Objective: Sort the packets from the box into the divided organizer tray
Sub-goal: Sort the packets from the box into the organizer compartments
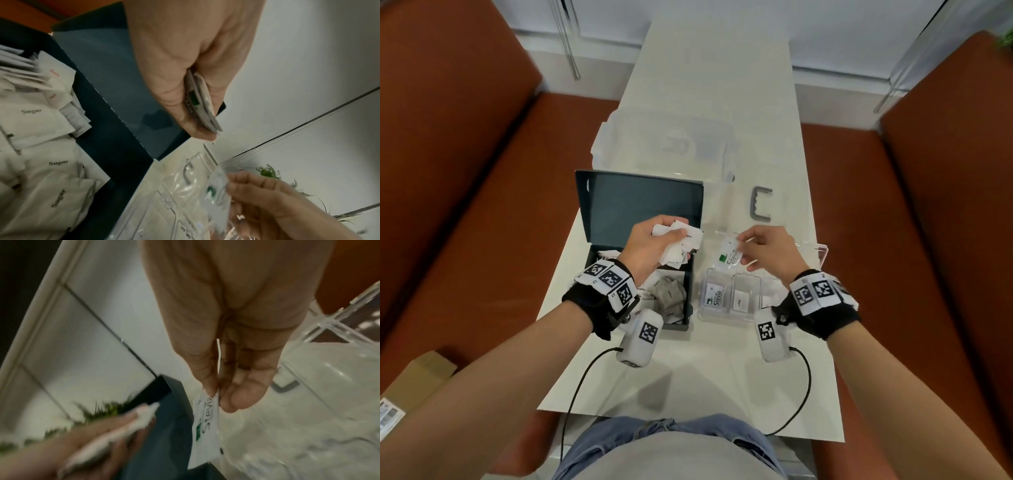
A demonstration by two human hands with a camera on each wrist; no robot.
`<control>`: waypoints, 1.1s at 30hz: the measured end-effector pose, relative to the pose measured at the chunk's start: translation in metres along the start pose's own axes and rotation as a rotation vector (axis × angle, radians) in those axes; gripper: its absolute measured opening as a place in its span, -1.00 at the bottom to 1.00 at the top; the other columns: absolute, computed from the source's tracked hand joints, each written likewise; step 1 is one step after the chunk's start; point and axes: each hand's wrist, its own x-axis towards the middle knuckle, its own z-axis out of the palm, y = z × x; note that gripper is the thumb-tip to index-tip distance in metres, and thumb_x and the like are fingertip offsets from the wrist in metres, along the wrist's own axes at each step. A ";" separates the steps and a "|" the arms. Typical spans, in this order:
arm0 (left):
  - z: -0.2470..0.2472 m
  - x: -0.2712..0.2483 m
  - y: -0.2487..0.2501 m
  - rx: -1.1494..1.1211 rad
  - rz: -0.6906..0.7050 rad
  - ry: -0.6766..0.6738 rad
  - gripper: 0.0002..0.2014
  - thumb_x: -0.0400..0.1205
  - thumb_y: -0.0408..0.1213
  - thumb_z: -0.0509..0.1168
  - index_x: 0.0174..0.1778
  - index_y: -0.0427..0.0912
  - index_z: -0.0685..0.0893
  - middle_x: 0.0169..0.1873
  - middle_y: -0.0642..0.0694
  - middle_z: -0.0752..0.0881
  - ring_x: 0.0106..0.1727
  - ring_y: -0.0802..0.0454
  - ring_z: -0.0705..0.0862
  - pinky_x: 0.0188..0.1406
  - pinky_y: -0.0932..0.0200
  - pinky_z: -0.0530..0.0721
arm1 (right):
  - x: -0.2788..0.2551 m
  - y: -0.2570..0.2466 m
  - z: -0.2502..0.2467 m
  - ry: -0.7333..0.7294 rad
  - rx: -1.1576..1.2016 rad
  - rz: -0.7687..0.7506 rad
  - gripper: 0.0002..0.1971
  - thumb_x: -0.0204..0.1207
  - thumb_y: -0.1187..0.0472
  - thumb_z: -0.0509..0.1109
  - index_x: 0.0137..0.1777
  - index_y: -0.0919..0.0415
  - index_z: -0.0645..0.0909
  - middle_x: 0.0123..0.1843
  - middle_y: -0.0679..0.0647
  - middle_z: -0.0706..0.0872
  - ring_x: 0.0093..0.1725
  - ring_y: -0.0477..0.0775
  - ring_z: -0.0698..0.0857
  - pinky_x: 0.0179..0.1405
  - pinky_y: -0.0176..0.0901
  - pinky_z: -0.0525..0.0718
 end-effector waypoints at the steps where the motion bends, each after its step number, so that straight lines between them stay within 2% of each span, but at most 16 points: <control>1: 0.001 0.000 -0.001 0.007 -0.001 0.012 -0.81 0.60 -0.47 0.38 0.13 -0.28 0.71 0.09 -0.41 0.73 -0.20 -0.21 0.74 -0.39 0.11 0.74 | 0.002 0.006 0.005 -0.018 -0.112 0.002 -0.93 0.54 0.38 0.39 -0.04 0.31 0.70 -0.29 0.17 0.76 -0.41 0.00 0.70 -0.45 -0.25 0.69; 3: 0.001 0.000 -0.004 0.007 -0.006 0.035 -0.81 0.60 -0.48 0.38 0.12 -0.29 0.71 0.11 -0.43 0.72 -0.16 -0.25 0.72 -0.25 0.00 0.75 | 0.005 0.018 0.018 -0.069 -0.319 -0.011 -0.88 0.55 0.39 0.32 -0.05 0.28 0.69 -0.18 0.24 0.77 -0.34 0.06 0.70 -0.39 -0.23 0.71; 5: -0.001 -0.001 -0.007 0.005 -0.013 0.049 -0.81 0.60 -0.49 0.38 0.12 -0.29 0.72 0.10 -0.43 0.72 -0.12 -0.28 0.71 -0.10 -0.10 0.73 | 0.007 0.029 0.033 -0.103 -0.504 -0.028 -0.80 0.56 0.39 0.24 0.01 0.25 0.70 -0.01 0.27 0.74 -0.17 0.16 0.73 -0.14 -0.10 0.75; 6: -0.002 -0.002 -0.008 0.010 -0.016 0.050 -0.81 0.60 -0.48 0.38 0.12 -0.28 0.72 0.09 -0.42 0.73 -0.11 -0.28 0.72 -0.11 -0.08 0.74 | 0.008 0.033 0.040 -0.113 -0.579 -0.032 -0.76 0.56 0.39 0.20 0.05 0.22 0.69 0.05 0.26 0.70 -0.09 0.21 0.73 -0.02 -0.03 0.74; 8: -0.004 -0.004 -0.010 0.028 -0.019 0.051 -0.79 0.60 -0.47 0.38 0.15 -0.29 0.72 0.06 -0.39 0.74 -0.14 -0.24 0.74 -0.24 0.02 0.76 | 0.009 0.039 0.052 -0.139 -0.712 -0.038 -0.73 0.58 0.37 0.16 0.13 0.20 0.65 0.13 0.25 0.64 0.02 0.27 0.69 0.06 0.04 0.69; 10: -0.006 -0.006 -0.011 0.032 -0.028 0.056 -0.78 0.60 -0.47 0.38 0.17 -0.31 0.71 0.00 -0.35 0.75 -0.22 -0.17 0.75 -0.40 0.14 0.76 | 0.012 0.046 0.062 -0.167 -0.831 -0.038 -0.72 0.58 0.36 0.16 0.19 0.20 0.61 0.17 0.24 0.60 0.08 0.30 0.67 0.06 0.03 0.66; 12: -0.008 -0.007 -0.013 0.028 -0.040 0.064 -0.77 0.60 -0.47 0.38 0.17 -0.32 0.71 -0.05 -0.30 0.75 -0.30 -0.12 0.75 -0.48 0.19 0.73 | 0.014 0.052 0.068 -0.187 -0.941 -0.040 -0.73 0.58 0.36 0.20 0.21 0.21 0.60 0.18 0.23 0.61 0.09 0.29 0.68 0.00 0.01 0.62; 16: -0.009 -0.006 -0.015 0.025 -0.065 0.053 -0.76 0.61 -0.46 0.38 0.19 -0.32 0.69 0.00 -0.34 0.75 -0.27 -0.22 0.73 -0.49 0.16 0.72 | 0.018 0.060 0.076 -0.178 -1.126 -0.114 -0.78 0.60 0.35 0.23 0.19 0.20 0.60 0.11 0.19 0.65 0.04 0.26 0.71 -0.19 -0.06 0.50; 20: -0.008 -0.005 -0.016 0.051 -0.068 0.048 -0.77 0.61 -0.45 0.39 0.18 -0.29 0.71 0.06 -0.36 0.75 -0.19 -0.22 0.73 -0.42 0.14 0.73 | 0.022 0.062 0.079 -0.200 -1.186 -0.173 -0.76 0.61 0.33 0.28 0.24 0.20 0.61 0.10 0.18 0.67 0.03 0.25 0.73 -0.18 -0.05 0.57; 25: -0.008 -0.003 -0.013 0.017 -0.061 0.039 -0.79 0.60 -0.49 0.38 0.15 -0.33 0.70 -0.03 -0.33 0.75 -0.30 -0.21 0.74 -0.45 0.14 0.75 | 0.022 0.064 0.080 -0.234 -1.181 -0.188 -0.68 0.61 0.36 0.26 0.34 0.17 0.56 0.16 0.18 0.66 0.09 0.27 0.72 -0.12 -0.03 0.58; 29: -0.010 -0.001 -0.011 0.025 -0.055 0.029 -0.79 0.60 -0.48 0.38 0.15 -0.32 0.70 -0.08 -0.30 0.77 -0.26 -0.25 0.74 -0.37 0.07 0.77 | 0.022 0.064 0.081 -0.212 -1.136 -0.186 -0.64 0.59 0.41 0.22 0.34 0.15 0.58 0.15 0.18 0.66 0.09 0.26 0.72 -0.05 -0.01 0.63; 33: -0.010 0.001 -0.012 0.039 -0.046 0.028 -0.82 0.59 -0.47 0.39 0.10 -0.27 0.73 -0.10 -0.29 0.78 -0.27 -0.23 0.75 -0.36 0.08 0.78 | 0.022 0.064 0.082 -0.224 -1.151 -0.172 -0.70 0.59 0.38 0.27 0.28 0.18 0.60 0.17 0.17 0.67 0.11 0.26 0.72 -0.06 -0.03 0.62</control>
